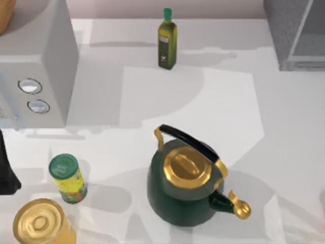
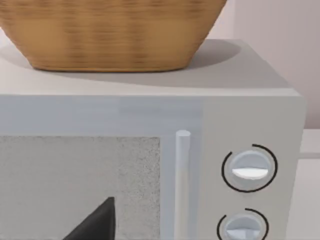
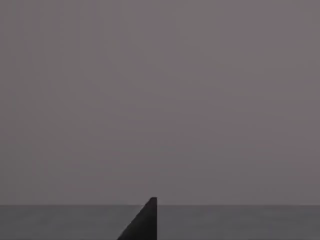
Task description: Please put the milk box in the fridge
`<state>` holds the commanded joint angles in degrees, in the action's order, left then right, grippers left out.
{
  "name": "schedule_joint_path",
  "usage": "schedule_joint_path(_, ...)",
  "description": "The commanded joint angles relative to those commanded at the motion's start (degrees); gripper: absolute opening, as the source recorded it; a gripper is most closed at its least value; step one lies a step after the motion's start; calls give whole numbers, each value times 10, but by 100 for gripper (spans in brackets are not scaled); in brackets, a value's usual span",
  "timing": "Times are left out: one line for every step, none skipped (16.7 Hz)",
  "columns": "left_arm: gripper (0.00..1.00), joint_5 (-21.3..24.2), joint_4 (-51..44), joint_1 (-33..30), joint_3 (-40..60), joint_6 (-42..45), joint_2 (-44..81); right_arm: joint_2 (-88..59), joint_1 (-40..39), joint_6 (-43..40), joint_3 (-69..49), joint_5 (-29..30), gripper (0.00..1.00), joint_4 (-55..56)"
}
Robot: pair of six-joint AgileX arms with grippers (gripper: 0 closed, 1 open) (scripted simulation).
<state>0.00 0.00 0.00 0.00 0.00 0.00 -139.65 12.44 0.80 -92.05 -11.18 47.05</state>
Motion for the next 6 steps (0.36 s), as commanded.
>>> schedule_joint_path(100,0,0,0,0,0,0,0,0,0,0,0,100,0)
schedule_joint_path(100,0,0,0,0,0,0,0,0,0,0,0,100,0)
schedule_joint_path(100,0,0,0,0,0,0,0,0,0,0,0,100,0)
schedule_joint_path(100,0,0,0,0,0,0,0,0,0,0,0,100,0)
schedule_joint_path(100,0,0,0,0,0,0,0,0,0,0,0,100,0)
schedule_joint_path(100,0,0,0,0,0,0,0,0,0,0,0,100,0)
